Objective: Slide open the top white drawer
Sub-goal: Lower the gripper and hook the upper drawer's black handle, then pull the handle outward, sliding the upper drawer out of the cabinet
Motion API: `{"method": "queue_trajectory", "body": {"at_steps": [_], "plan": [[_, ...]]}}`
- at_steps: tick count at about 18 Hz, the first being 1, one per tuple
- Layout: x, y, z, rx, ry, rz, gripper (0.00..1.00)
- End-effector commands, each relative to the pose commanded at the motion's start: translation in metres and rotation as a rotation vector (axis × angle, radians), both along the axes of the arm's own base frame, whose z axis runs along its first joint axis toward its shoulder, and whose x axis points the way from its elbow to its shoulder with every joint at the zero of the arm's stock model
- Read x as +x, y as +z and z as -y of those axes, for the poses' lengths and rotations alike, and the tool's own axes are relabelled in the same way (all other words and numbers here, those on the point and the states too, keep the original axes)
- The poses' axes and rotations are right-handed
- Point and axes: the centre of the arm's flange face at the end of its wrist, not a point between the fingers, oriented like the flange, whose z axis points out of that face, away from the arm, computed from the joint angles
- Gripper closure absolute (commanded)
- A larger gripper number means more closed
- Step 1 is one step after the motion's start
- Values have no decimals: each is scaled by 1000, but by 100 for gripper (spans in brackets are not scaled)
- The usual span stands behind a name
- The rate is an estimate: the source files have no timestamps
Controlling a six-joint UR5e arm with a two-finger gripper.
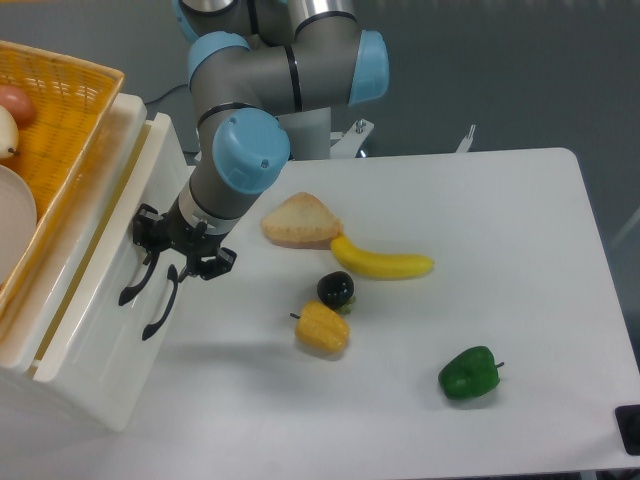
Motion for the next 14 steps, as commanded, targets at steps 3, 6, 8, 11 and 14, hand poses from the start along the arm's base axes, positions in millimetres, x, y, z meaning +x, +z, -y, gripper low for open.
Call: {"method": "queue_trajectory", "body": {"at_steps": [3,6,8,11,14], "plan": [[0,0,0,2,0,0,53],[0,2,0,6,-3,-3,57],[1,3,1,7,-3,-3,61],[1,3,1,7,-3,-3,70],[1,4,1,8,-3,-4,78]]}}
